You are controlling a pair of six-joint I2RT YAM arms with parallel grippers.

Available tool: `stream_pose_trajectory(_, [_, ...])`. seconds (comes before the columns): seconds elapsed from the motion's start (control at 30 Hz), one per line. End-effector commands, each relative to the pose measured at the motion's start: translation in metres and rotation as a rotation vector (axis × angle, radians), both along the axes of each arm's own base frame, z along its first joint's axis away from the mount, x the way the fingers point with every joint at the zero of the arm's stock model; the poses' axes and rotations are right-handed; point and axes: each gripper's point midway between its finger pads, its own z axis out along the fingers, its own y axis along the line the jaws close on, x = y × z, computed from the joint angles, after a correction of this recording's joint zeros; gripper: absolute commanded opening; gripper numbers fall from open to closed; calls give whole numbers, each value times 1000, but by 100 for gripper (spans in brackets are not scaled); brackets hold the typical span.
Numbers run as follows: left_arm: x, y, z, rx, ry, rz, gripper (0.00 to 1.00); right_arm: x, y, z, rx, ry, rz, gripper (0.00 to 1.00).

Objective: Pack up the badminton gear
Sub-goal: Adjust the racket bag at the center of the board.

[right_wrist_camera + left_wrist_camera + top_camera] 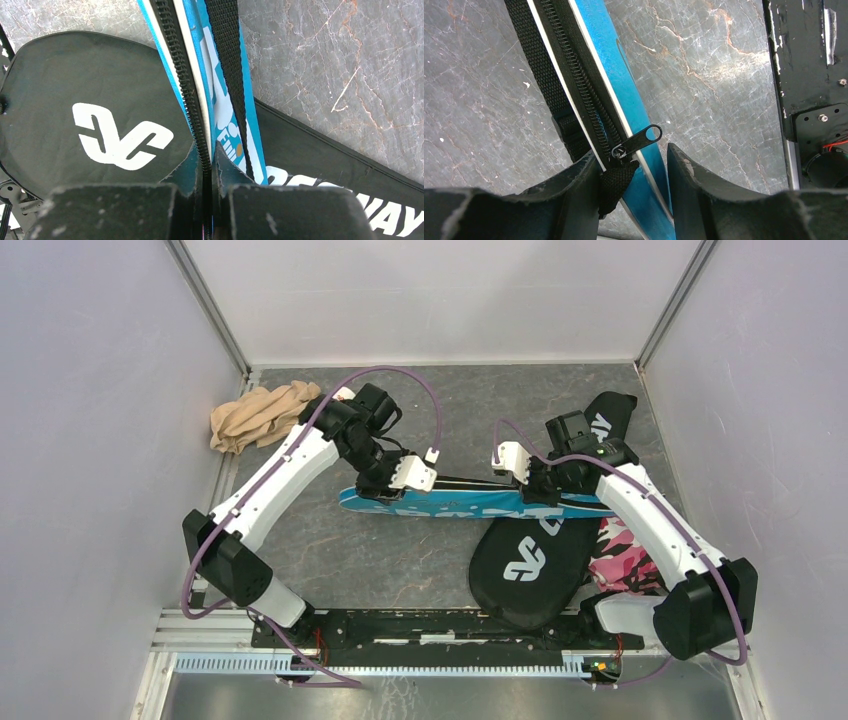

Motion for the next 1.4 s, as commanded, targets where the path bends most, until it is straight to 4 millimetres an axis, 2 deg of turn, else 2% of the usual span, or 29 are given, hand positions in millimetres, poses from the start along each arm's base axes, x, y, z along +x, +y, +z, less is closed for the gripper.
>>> stream_pose_trajectory(0.0, [-5, 37, 2, 102, -22, 14, 53, 11, -14, 9, -53, -41, -35, 0])
stream_pose_trajectory(0.57, [-4, 47, 3, 107, -29, 44, 49, 10, -16, 12, -57, -42, -43, 0])
stream_pose_trajectory(0.67, [-4, 46, 4, 99, -29, 47, 43, 10, -16, 11, -58, -41, -45, 0])
stream_pose_trajectory(0.83, [-6, 44, 8, 78, -29, 49, 26, 12, -17, 13, -60, -46, -50, 0])
stream_pose_trajectory(0.93, [-7, 41, 10, 60, -24, 50, 21, 15, -17, 16, -62, -52, -53, 0])
stream_pose_trajectory(1.13, [-11, 25, 21, -37, 2, 62, 8, 25, -17, 28, -66, -77, -70, 0])
stream_pose_trajectory(1.17, [-12, 20, 23, -62, 11, 69, 4, 27, -17, 32, -65, -85, -76, 0])
stream_pose_trajectory(1.23, [-12, 9, 27, -123, 29, 92, 2, 31, -14, 42, -52, -100, -82, 1])
stream_pose_trajectory(1.37, [-6, -16, 38, -257, 69, 162, 2, 41, -10, 61, -30, -122, -98, 12])
